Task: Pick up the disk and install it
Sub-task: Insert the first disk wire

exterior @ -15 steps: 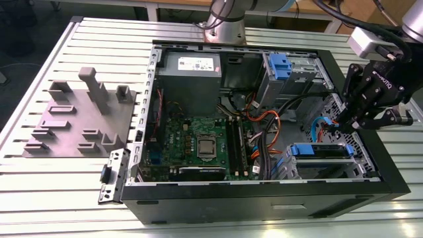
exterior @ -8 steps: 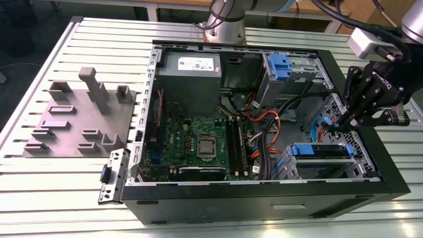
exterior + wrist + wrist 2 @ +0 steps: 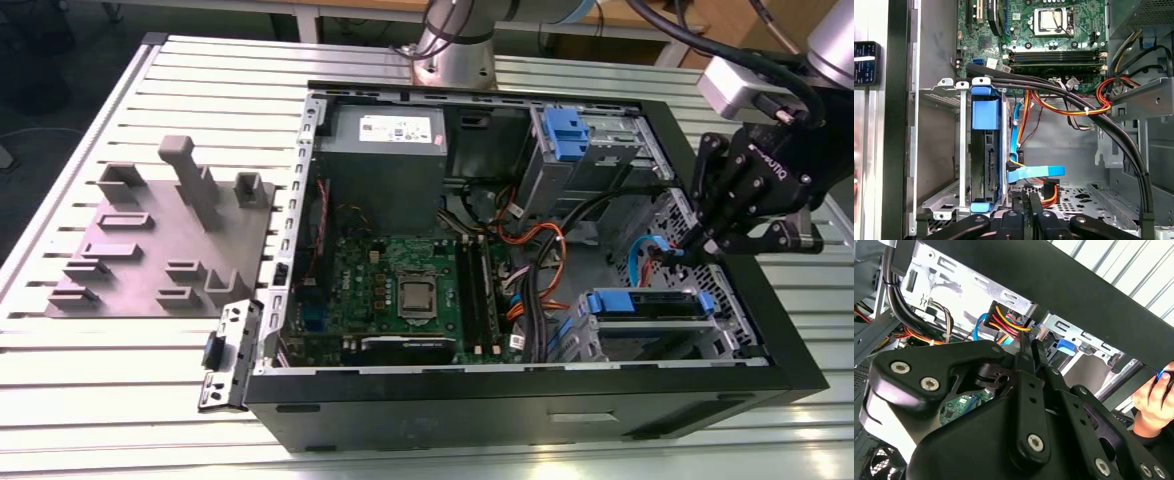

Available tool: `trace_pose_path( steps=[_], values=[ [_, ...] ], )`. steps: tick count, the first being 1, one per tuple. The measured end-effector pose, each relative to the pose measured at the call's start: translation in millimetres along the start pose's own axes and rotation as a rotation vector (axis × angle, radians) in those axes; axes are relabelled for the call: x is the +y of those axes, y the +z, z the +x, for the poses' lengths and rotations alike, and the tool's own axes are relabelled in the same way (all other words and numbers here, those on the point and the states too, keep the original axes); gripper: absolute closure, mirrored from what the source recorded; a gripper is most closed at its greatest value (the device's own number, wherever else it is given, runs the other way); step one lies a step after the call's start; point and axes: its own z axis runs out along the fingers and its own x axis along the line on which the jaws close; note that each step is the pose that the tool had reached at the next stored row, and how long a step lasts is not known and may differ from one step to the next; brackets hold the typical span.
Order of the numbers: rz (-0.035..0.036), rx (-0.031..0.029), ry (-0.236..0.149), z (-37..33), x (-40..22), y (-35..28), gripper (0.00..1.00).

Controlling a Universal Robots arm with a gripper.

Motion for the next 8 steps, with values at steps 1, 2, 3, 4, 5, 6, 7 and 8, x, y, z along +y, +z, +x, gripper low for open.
trace_pose_path(
  steps=[1,2,3,4,5,6,7,8],
  values=[
    [-0.0002,-0.0025,0.0,0.0,0.0,-0.1,0.84],
    [-0.0004,-0.0049,0.0,0.0,0.0,-0.1,0.82],
    [-0.0004,-0.0071,0.0,0.0,0.0,0.0,0.82],
    [-0.0005,-0.0091,0.0,0.0,0.0,0.0,0.76],
    [-0.0005,-0.0109,-0.001,0.0,0.0,0.0,0.76],
    [-0.0006,-0.0118,-0.001,0.0,0.0,0.1,0.76],
    [-0.0006,-0.0123,-0.001,0.0,0.0,0.1,0.76],
    [-0.0006,-0.0124,-0.001,-0.1,-0.2,0.1,0.76]
  ],
)
